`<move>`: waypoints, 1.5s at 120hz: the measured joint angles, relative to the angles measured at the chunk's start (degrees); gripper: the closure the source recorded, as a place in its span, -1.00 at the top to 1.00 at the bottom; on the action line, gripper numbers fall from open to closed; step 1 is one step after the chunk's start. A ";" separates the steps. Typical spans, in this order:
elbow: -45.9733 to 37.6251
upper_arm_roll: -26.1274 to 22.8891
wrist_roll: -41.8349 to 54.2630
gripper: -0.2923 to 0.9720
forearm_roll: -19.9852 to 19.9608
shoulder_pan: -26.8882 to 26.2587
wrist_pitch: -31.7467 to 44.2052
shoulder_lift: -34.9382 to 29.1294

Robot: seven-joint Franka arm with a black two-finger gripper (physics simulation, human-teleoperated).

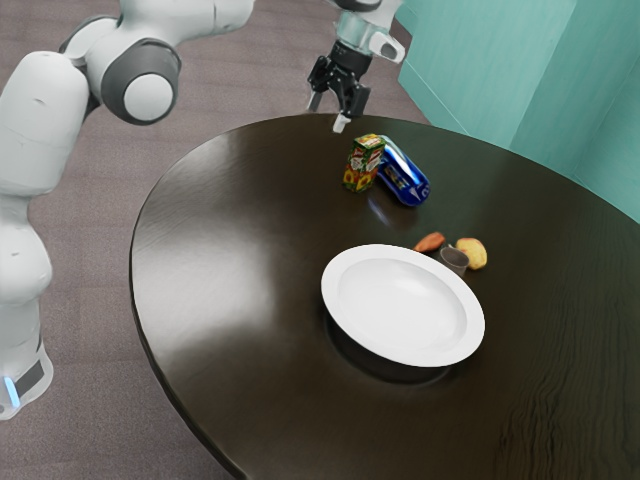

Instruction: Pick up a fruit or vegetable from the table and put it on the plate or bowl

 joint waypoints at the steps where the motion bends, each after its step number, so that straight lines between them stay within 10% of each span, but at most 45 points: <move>1: -0.03 0.00 0.06 0.54 0.27 -0.31 0.34 -0.13; 97: 0.24 -0.16 -4.27 0.54 1.96 -8.05 14.85 1.75; 136: 33.65 -13.99 -8.65 0.54 17.79 -9.74 13.46 32.95; 180: 35.63 -18.97 -11.63 0.54 20.00 -11.01 17.79 37.53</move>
